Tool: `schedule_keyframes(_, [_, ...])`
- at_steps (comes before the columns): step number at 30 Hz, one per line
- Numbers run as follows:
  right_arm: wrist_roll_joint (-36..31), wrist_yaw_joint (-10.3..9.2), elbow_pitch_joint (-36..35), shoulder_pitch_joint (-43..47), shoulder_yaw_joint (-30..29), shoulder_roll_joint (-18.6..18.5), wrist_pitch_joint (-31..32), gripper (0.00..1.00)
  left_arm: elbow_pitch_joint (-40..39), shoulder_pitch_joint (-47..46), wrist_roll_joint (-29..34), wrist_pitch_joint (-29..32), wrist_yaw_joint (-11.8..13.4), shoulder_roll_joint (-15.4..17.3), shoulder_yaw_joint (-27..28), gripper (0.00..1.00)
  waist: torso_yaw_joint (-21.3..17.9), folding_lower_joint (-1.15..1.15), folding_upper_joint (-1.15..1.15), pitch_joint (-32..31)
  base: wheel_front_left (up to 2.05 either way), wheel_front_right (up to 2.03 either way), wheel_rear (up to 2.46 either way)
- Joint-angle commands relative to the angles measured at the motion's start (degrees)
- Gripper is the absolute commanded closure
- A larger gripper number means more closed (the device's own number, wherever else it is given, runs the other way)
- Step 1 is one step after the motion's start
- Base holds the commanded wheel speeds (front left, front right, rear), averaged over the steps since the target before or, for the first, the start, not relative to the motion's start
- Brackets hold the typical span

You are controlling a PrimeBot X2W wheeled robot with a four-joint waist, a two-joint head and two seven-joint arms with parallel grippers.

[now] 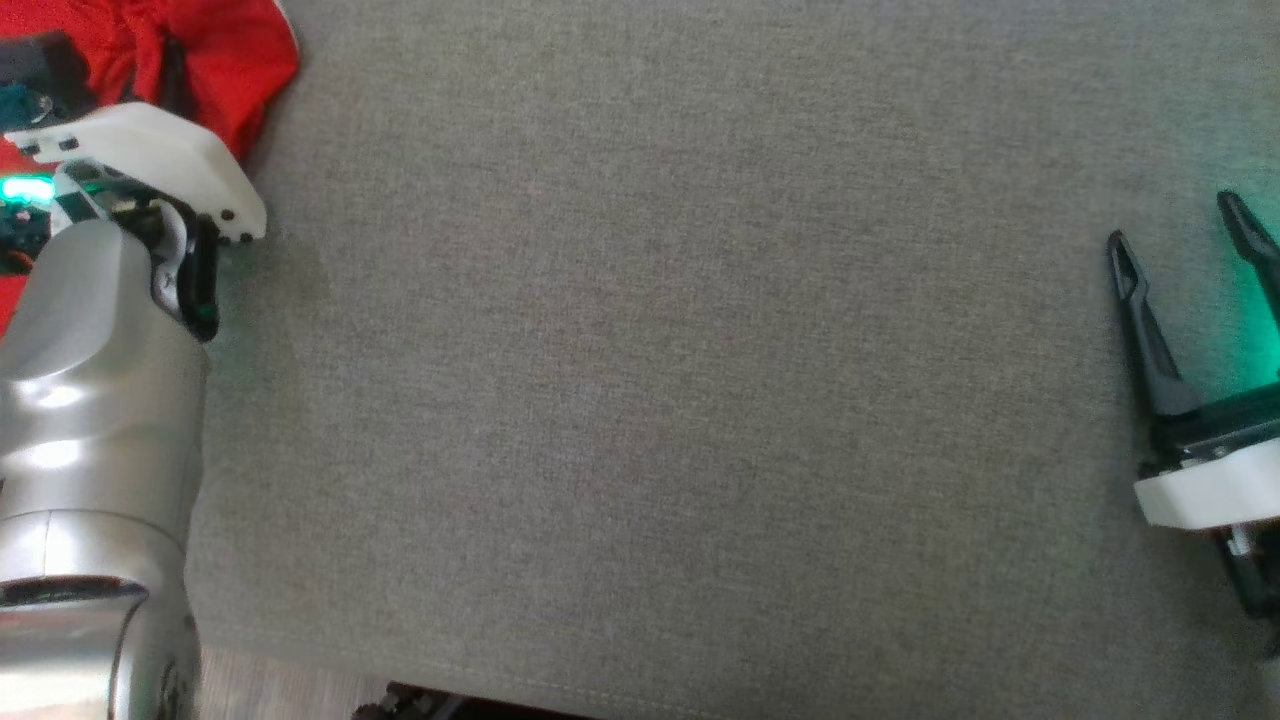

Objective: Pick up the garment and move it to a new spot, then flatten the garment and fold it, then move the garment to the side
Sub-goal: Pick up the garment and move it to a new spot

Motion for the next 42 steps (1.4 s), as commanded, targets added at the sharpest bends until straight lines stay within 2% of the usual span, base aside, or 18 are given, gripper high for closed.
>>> schedule_keyframes(1, [0.2, -0.04, 0.4, 2.2, 0.9, 0.5, -0.3, 0.0, -0.1, 0.9, 0.0, -0.5, -0.5, 3.2, 0.2, 1.0, -0.3, -0.01, 0.0, -1.3, 0.0, 0.0, 0.0])
schedule_keyframes(8, [0.8, -0.04, 8.0, 1.9, 3.7, 5.1, -4.7, 0.0, -4.6, 1.1, 0.4, -5.8, -1.2, 3.6, -3.6, 1.0, -2.3, -0.01, 0.0, -9.9, 0.0, 0.0, 0.0])
schedule_keyframes(12, [1.1, -0.04, 13.5, 1.1, 5.4, 8.6, -7.5, 0.0, -13.3, 4.7, -0.8, -4.5, -1.3, 2.1, -10.3, 1.0, -4.3, -0.01, 0.0, -15.1, 0.0, 0.0, 0.0])
schedule_keyframes(16, [1.3, -0.04, 18.2, 0.4, 6.9, 11.9, -9.6, 0.0, -28.2, 12.3, -6.6, 1.0, -1.4, 2.0, -17.8, 1.0, -7.1, -0.01, 0.0, -19.8, 0.0, 0.0, 0.0])
schedule_keyframes(22, [1.5, -0.04, 22.1, -0.7, 7.2, 14.4, -11.3, 0.0, -57.6, 26.2, -16.7, 11.9, -1.4, 2.8, -26.1, 1.0, -12.1, -0.01, 0.0, -22.5, 0.0, 0.0, 0.0])
schedule_keyframes(28, [1.6, -0.04, 23.3, -1.4, 6.6, 15.9, -11.8, 0.0, -77.4, 36.6, -24.6, 19.1, -0.9, -0.1, -33.7, 1.0, -18.2, -0.01, 0.0, -22.5, 0.0, 0.0, 0.0])
schedule_keyframes(29, [1.6, -0.04, 23.3, -1.4, 6.6, 15.9, -11.8, 0.0, -77.4, 36.6, -24.6, 19.1, -0.9, -0.1, -33.7, 1.0, -18.2, -0.01, 0.0, -22.5, 0.0, 0.0, 0.0])
schedule_keyframes(32, [1.8, -0.04, 22.5, -1.7, 6.4, 16.6, -11.9, 0.0, -82.9, 40.8, -30.1, 21.1, 0.4, -2.8, -35.9, 1.0, -21.5, -0.01, 0.0, -22.2, 0.0, 0.0, 0.0])
schedule_keyframes(35, [2.0, -0.04, 21.4, -1.6, 6.4, 17.3, -11.9, 0.0, -84.1, 42.7, -32.3, 22.3, 2.7, -3.1, -35.3, 1.0, -24.3, -0.01, 0.0, -21.7, 0.0, 0.0, 0.0])
schedule_keyframes(40, [2.6, -0.04, 20.3, -2.1, 6.8, 18.0, -11.9, 0.0, -76.5, 42.9, -36.5, 22.2, 7.0, -3.7, -29.1, 1.0, -28.4, -0.01, 0.0, -20.2, 0.0, 0.0, 0.0])
schedule_keyframes(42, [2.7, -0.04, 20.3, -2.3, 6.8, 18.1, -11.9, 0.0, -71.2, 40.5, -35.9, 22.1, 8.2, -2.6, -26.5, 1.0, -29.5, -0.01, 0.0, -19.8, 0.0, 0.0, 0.0])
